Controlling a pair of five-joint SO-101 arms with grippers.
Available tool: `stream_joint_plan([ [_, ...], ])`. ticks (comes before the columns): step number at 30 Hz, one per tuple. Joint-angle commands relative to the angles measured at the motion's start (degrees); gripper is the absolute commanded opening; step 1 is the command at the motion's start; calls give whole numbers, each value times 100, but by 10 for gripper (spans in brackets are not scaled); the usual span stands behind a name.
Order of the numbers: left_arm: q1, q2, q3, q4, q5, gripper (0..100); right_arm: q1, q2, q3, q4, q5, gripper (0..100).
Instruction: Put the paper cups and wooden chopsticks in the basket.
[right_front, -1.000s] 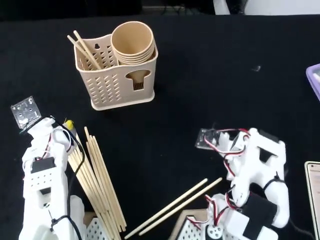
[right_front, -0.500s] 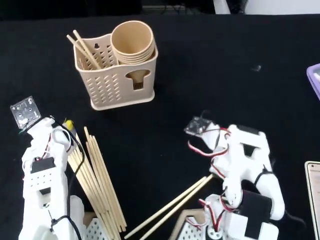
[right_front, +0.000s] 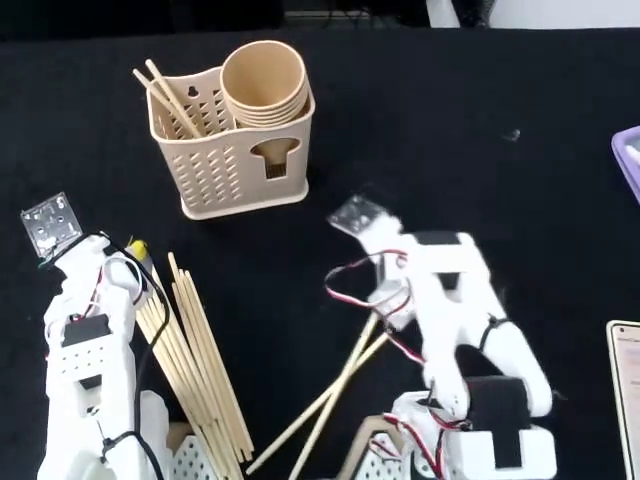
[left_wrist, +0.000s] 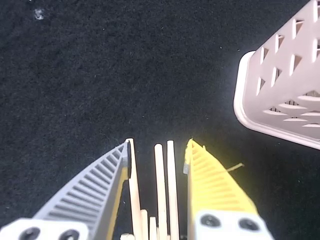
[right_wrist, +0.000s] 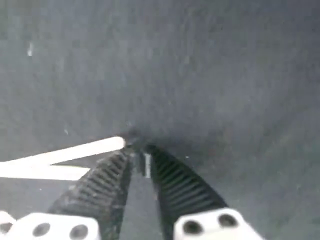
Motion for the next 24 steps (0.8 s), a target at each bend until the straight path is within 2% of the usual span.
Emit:
stream_joint_plan([
  [1,-31,-105,-31,-79,26,188,-255,-66,-426,-88,-404,14],
  [6,-31,-105,-31,-79,26,188,-273,-66,-277,158,-273,16],
  [8,-22,-105,-31,-79,26,188,-281,-110,-215,440,123,30],
  [13,-13,-105,-31,-79,26,188,-264,-453,-233,1029,967,145],
  [18,-13,-105,-31,-79,26,188,-299,-1420,-198,1090,1398,160],
  [21,-4,-105,-31,-79,26,188,-633,-1912,-110,1662,1793,162],
  [24,-4,-105,-40,-88,26,188,-1266,-2158,163,2180,2189,163],
])
